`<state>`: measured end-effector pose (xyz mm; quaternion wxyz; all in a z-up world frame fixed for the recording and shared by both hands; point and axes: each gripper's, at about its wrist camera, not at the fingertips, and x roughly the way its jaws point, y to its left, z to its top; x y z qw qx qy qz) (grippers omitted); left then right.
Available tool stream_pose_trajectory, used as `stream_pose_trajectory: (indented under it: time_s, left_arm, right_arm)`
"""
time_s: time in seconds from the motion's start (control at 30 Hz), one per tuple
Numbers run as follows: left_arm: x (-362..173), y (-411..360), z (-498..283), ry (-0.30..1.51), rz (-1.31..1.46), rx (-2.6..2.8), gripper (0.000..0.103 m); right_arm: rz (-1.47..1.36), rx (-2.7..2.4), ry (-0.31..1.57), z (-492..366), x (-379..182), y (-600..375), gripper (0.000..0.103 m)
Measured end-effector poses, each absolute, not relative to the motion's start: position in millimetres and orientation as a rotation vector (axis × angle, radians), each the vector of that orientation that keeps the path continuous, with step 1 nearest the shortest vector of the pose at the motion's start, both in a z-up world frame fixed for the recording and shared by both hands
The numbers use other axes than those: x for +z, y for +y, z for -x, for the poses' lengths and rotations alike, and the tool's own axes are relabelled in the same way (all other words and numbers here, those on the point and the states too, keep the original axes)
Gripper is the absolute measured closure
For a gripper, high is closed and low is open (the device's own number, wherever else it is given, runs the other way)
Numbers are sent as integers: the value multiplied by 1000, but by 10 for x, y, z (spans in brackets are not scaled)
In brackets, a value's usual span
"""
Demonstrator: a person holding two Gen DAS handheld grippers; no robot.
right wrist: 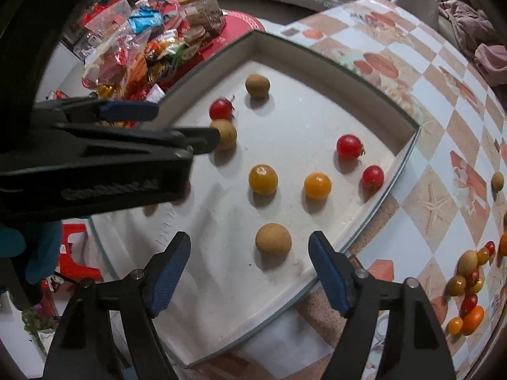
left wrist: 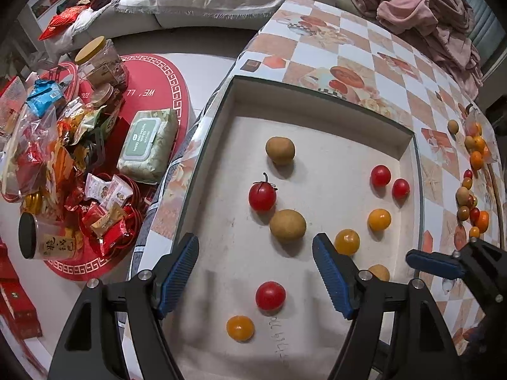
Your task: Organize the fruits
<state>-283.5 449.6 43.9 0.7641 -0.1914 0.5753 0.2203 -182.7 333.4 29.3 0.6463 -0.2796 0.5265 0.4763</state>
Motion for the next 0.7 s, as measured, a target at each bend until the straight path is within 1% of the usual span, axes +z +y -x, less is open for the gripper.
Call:
stream_pose_trajectory:
  time_s: [0.17,0.3,0.4,0.5,0.7]
  left_arm:
    - [450,4472,2843,1258,421,478,28]
    - [452,4467,2841,1259,421,479,28]
    - [461,4464,2840,1259,422,476,28]
    - [488,4428,2841,1260,414,474,28]
    - [475,4375,2827,1292,417,468,28]
  right_arm:
    - [638,1072,1192,1855,407,3302,22]
    - [633,1054,1181,1855,488,3244,17]
    - [625,1044,1175,1848,543,3183,15]
    - [621,1029,1167,1842,595,3121,9]
    - [594,984,1183,1784,616,3057,9]
